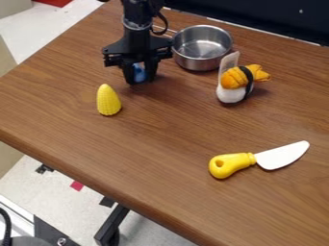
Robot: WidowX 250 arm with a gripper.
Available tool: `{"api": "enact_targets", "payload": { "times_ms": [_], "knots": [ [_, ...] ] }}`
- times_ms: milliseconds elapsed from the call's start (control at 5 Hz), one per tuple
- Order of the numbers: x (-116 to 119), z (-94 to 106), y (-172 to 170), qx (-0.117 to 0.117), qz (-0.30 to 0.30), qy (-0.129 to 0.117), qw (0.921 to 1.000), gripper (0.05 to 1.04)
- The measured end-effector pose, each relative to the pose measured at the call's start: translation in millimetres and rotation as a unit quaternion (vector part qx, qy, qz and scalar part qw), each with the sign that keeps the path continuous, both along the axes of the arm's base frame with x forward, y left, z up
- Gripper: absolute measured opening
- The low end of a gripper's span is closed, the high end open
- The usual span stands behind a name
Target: Put the blue ball spoon into the silver pan
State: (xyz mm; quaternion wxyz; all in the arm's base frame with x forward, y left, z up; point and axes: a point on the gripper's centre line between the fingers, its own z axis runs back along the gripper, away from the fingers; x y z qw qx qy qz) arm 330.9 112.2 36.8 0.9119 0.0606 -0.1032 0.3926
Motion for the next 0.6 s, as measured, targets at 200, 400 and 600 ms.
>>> {"api": "enact_targets", "payload": {
  "times_ms": [200, 400, 600],
  "knots": [
    [-2, 5.9, 8, 0.022, 0.03, -0.007, 0.9993, 0.404],
    [3, 33.1, 6, 0.011, 0.042, -0.026, 0.9987, 0.404],
    [21, 67.0, -5, -0.023, 0.05, -0.026, 0.9982, 0.404]
  ]
}}
